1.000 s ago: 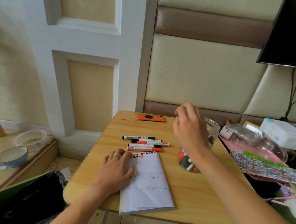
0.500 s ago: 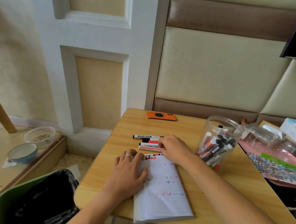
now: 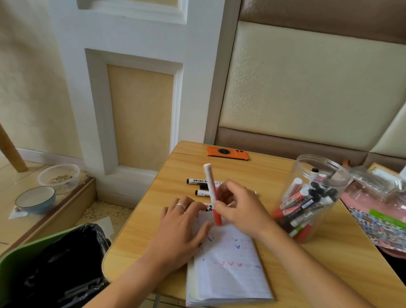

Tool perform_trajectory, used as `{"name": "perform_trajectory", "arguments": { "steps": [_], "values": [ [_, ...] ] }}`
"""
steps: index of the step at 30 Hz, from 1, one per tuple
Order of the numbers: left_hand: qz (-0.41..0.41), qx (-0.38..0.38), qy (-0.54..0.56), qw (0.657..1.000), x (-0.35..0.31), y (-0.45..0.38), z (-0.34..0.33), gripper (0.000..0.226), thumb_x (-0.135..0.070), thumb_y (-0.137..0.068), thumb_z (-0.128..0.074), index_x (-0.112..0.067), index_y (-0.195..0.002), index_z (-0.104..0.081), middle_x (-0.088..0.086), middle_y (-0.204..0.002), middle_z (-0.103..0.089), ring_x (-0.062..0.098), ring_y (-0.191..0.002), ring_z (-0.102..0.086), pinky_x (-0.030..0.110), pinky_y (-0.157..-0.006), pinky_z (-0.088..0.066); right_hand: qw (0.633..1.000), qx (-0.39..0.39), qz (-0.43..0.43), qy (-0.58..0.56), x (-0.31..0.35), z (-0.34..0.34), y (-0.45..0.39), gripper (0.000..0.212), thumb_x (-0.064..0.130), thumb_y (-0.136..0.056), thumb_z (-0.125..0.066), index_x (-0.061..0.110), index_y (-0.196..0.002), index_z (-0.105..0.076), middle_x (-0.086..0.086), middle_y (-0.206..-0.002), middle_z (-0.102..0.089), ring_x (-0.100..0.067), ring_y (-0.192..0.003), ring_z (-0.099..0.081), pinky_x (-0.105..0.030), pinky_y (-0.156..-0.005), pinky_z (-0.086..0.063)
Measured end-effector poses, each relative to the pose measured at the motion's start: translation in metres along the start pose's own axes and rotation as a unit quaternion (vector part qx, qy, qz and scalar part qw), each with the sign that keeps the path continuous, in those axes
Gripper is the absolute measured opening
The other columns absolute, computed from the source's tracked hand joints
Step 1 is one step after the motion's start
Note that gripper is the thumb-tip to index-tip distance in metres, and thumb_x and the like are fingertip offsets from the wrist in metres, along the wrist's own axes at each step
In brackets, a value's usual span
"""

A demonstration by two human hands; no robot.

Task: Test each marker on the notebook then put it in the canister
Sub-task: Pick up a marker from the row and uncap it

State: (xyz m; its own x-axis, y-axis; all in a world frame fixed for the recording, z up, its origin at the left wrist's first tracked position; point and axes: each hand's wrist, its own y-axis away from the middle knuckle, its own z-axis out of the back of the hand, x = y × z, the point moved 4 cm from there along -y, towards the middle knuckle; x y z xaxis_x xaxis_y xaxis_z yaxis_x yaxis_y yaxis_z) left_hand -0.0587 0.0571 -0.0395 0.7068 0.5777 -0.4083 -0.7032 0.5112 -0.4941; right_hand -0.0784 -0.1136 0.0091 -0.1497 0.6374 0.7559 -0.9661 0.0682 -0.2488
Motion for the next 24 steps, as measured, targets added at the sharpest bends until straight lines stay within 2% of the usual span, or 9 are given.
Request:
{"name": "perform_trajectory", "arguments": {
  "steps": [2, 4, 6, 9, 13, 16, 19, 21, 24],
  "values": [
    [-0.011, 0.002, 0.007, 1.0, -0.001, 0.0, 0.0, 0.033, -0.057, -0.099, -0.034, -0.04, -0.117, -0.055, -0.019, -0.104, -0.046, 0.003, -0.1, -0.04, 0.03, -0.085, -0.031, 0.994, 0.025, -0.042, -0.098, -0.004, -0.01, 0.009, 0.013, 0.03, -0.082, -0.072, 0.029, -0.093, -0.067, 0.003, -0.088, -0.072, -0.021, -0.089, -0.071, -0.045, -0.083, -0.061],
    [-0.023, 0.002, -0.002, 1.0, -0.001, -0.001, -0.001, 0.029, -0.052, -0.101, -0.033, -0.038, -0.11, -0.057, -0.019, -0.099, -0.046, 0.004, -0.096, -0.04, 0.03, -0.081, -0.03, 0.989, 0.031, -0.062, -0.132, -0.008, -0.016, 0.015, 0.022, 0.035, -0.079, -0.072, 0.028, -0.099, -0.068, 0.0, -0.091, -0.074, -0.026, -0.093, -0.073, -0.051, -0.086, -0.061],
    [-0.018, -0.008, -0.011, 1.0, 0.001, -0.001, -0.002, 0.03, -0.05, -0.101, -0.031, -0.035, -0.105, -0.057, -0.019, -0.095, -0.045, 0.005, -0.092, -0.04, 0.03, -0.078, -0.028, 0.983, 0.019, -0.076, -0.164, -0.008, -0.015, 0.017, 0.023, 0.026, -0.085, -0.074, 0.02, -0.106, -0.066, -0.006, -0.093, -0.075, -0.026, -0.09, -0.074, -0.046, -0.083, -0.062],
    [0.004, -0.032, -0.014, 0.999, 0.003, -0.001, -0.002, 0.03, -0.05, -0.099, -0.032, -0.032, -0.101, -0.057, -0.019, -0.089, -0.041, 0.005, -0.086, -0.038, 0.029, -0.074, -0.027, 0.968, -0.031, -0.071, -0.241, -0.008, 0.001, 0.016, 0.009, 0.007, -0.097, -0.069, 0.008, -0.105, -0.064, -0.01, -0.089, -0.073, -0.024, -0.077, -0.071, -0.032, -0.069, -0.06],
    [0.012, -0.031, -0.024, 0.999, 0.004, -0.002, -0.003, 0.031, -0.05, -0.099, -0.031, -0.031, -0.104, -0.055, -0.018, -0.092, -0.042, 0.007, -0.085, -0.036, 0.029, -0.073, -0.028, 0.96, -0.076, -0.08, -0.256, -0.017, 0.022, 0.013, 0.008, 0.003, -0.097, -0.067, 0.001, -0.101, -0.061, -0.009, -0.087, -0.071, -0.022, -0.076, -0.069, -0.027, -0.067, -0.057],
    [0.023, -0.03, -0.016, 0.999, 0.008, -0.003, -0.005, 0.034, -0.049, -0.099, -0.027, -0.03, -0.104, -0.054, -0.016, -0.094, -0.044, 0.009, -0.087, -0.038, 0.032, -0.075, -0.032, 0.975, -0.023, -0.097, -0.198, -0.023, 0.025, 0.014, 0.006, 0.005, -0.096, -0.068, 0.004, -0.098, -0.062, -0.012, -0.089, -0.073, -0.023, -0.078, -0.07, -0.031, -0.073, -0.057],
    [0.033, -0.024, -0.021, 0.999, 0.013, -0.003, -0.007, 0.038, -0.05, -0.1, -0.024, -0.03, -0.105, -0.055, -0.014, -0.096, -0.045, 0.011, -0.09, -0.039, 0.034, -0.075, -0.034, 0.999, 0.017, -0.044, 0.002, -0.022, 0.03, 0.011, 0.006, 0.01, -0.091, -0.07, 0.015, -0.088, -0.067, -0.003, -0.087, -0.071, -0.019, -0.082, -0.065, -0.037, -0.078, -0.053],
    [0.02, -0.015, -0.043, 0.999, 0.011, -0.003, -0.01, 0.039, -0.051, -0.101, -0.023, -0.031, -0.104, -0.057, -0.013, -0.096, -0.046, 0.01, -0.091, -0.038, 0.032, -0.075, -0.031, 0.994, 0.043, 0.01, 0.103, -0.015, 0.024, 0.012, 0.006, 0.018, -0.092, -0.069, 0.023, -0.089, -0.069, 0.008, -0.089, -0.069, -0.007, -0.086, -0.063, -0.032, -0.082, -0.054],
    [-0.005, -0.01, -0.066, 0.998, 0.008, -0.003, -0.011, 0.039, -0.048, -0.104, -0.024, -0.031, -0.102, -0.058, -0.014, -0.094, -0.046, 0.011, -0.089, -0.039, 0.031, -0.074, -0.028, 0.977, 0.082, 0.067, 0.184, -0.007, 0.0, 0.016, 0.008, 0.035, -0.092, -0.069, 0.028, -0.098, -0.07, 0.011, -0.098, -0.066, -0.007, -0.094, -0.06, -0.03, -0.086, -0.051]
  ]
}}
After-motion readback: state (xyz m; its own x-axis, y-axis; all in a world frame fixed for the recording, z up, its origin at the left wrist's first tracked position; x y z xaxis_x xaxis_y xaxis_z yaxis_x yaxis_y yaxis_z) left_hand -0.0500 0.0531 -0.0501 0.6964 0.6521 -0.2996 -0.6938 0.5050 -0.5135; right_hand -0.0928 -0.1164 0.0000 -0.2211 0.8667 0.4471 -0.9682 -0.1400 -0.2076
